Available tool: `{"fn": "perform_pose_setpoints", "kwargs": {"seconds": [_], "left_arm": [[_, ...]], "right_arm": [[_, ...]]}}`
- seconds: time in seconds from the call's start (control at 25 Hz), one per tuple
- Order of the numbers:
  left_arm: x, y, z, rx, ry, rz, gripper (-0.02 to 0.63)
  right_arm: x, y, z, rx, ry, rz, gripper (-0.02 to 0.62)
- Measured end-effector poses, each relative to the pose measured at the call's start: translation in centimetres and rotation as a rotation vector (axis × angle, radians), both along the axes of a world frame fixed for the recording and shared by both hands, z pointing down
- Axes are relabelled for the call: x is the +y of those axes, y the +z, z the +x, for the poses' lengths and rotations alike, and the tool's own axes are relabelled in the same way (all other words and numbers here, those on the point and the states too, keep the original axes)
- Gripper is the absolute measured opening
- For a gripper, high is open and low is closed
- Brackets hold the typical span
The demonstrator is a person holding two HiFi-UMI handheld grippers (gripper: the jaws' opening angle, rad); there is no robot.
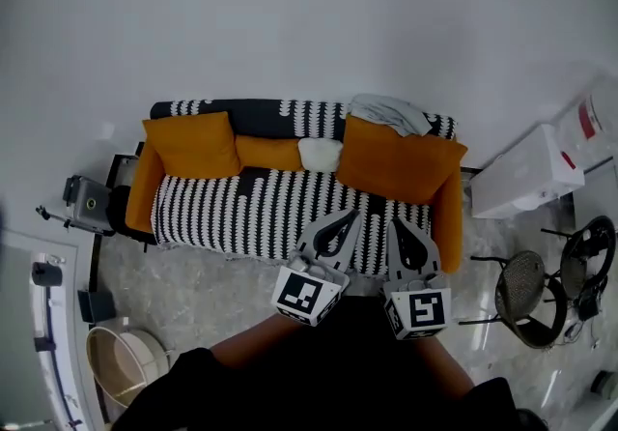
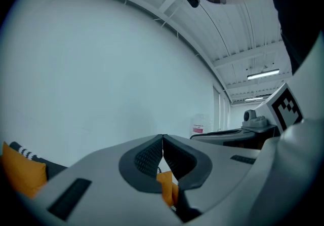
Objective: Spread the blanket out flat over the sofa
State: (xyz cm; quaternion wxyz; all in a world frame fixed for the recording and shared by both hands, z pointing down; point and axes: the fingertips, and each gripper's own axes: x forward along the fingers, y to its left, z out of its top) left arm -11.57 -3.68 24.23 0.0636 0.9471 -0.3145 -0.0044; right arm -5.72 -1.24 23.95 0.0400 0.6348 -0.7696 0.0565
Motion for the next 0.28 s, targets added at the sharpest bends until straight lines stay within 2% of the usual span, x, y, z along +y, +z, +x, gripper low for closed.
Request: {"fn": "perform_pose_setpoints", "kwargs": {"seconds": [0.12, 0.28], "left_arm": [[0.1, 0.1, 0.2, 0.027, 0.024, -0.003, 0.016], [1.0, 0.0, 0.7, 0.085, 0.111, -0.014, 0.016]], "right_arm": [[0.1, 0.3, -0.2, 0.011, 0.009, -0.003, 0.035], [0.2, 0.7, -1.0, 0.025, 0.006, -0.005, 0.035]]}}
